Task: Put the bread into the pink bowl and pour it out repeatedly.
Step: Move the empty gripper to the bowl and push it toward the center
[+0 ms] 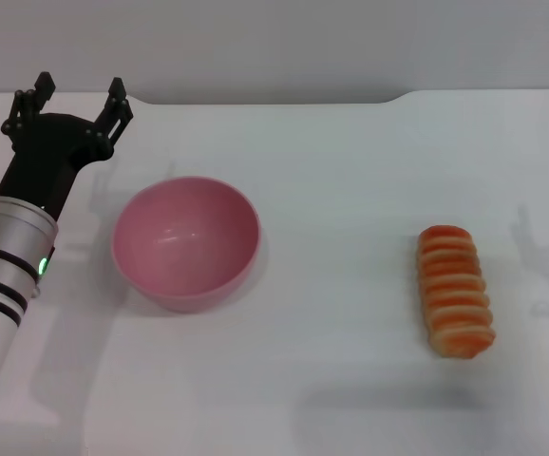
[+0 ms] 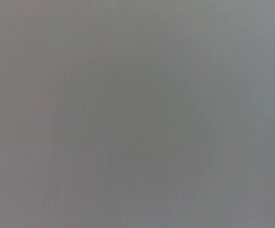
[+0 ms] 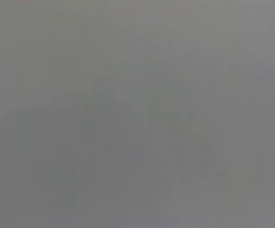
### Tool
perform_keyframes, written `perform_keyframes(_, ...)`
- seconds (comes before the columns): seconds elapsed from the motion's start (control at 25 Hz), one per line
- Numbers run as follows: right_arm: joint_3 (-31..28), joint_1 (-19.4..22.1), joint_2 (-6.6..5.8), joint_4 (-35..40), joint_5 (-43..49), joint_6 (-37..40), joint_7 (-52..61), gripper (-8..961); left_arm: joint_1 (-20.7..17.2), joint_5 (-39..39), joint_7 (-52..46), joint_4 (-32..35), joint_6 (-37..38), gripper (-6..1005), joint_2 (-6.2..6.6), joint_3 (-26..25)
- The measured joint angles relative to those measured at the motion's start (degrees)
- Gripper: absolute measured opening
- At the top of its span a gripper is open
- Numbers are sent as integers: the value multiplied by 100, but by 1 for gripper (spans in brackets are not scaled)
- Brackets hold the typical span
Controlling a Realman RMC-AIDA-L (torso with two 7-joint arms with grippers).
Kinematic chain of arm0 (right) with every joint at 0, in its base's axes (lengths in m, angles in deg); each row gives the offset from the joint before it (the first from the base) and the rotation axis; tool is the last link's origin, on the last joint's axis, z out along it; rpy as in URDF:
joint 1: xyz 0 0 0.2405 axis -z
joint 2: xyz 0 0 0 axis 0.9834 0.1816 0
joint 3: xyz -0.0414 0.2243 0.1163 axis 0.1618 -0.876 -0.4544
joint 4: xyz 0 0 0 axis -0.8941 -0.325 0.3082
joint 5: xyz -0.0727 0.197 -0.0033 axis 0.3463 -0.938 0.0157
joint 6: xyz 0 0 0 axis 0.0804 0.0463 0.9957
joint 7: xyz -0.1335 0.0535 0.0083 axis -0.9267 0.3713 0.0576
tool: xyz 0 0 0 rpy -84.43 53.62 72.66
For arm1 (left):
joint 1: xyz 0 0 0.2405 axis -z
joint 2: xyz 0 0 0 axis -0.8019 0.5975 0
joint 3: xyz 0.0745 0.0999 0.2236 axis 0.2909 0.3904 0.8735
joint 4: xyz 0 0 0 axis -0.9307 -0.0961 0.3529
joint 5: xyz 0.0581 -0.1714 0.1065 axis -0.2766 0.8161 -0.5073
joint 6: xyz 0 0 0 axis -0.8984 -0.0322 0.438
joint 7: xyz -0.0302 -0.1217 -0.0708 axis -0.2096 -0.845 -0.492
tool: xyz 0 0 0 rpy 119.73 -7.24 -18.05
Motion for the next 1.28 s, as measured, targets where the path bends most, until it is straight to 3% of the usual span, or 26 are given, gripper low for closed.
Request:
perform_keyframes(0.36,-8,-49,-9,26,27,6,-25,808,18,-17,-11,17,-46,853,-1,-21)
perform_keyframes(0.48,-51,-52,-10,33,29,9,-32,808,-26,-15,1,256,-420,852,17,-61)
perform_keyframes(0.64,-76,-49,-15,75,37,12,-42,808,-401,-65,302,1319,-1623,851,107,-358)
perform_keyframes(0.72,-76,-41,-20,99,38,2,-44,808,-784,-71,669,2373,-2666,850,145,-671)
perform_keyframes(0.96,-76,-58,-26,107,42,-38,-47,808,-1424,-78,1478,4408,-5712,848,13,-1544)
perform_keyframes(1.0,-78,-65,-30,107,44,-39,-48,809,-1424,-78,1478,4408,-5712,848,13,-1544)
perform_keyframes(1.04,-79,-73,-34,106,45,-40,-48,809,-1459,-82,1508,4678,-6512,848,16,-1728)
perform_keyframes(1.08,-81,-91,-45,106,49,-42,-48,809,-1459,-82,1508,4678,-6512,847,16,-1728)
perform_keyframes(1.2,-82,-130,-68,105,86,-53,-50,809,-1325,-84,1485,4769,-7770,847,9,-2063)
perform_keyframes(1.28,-84,-163,-82,107,98,-85,-52,809,-1284,-84,1463,4723,-7987,847,5,-2113)
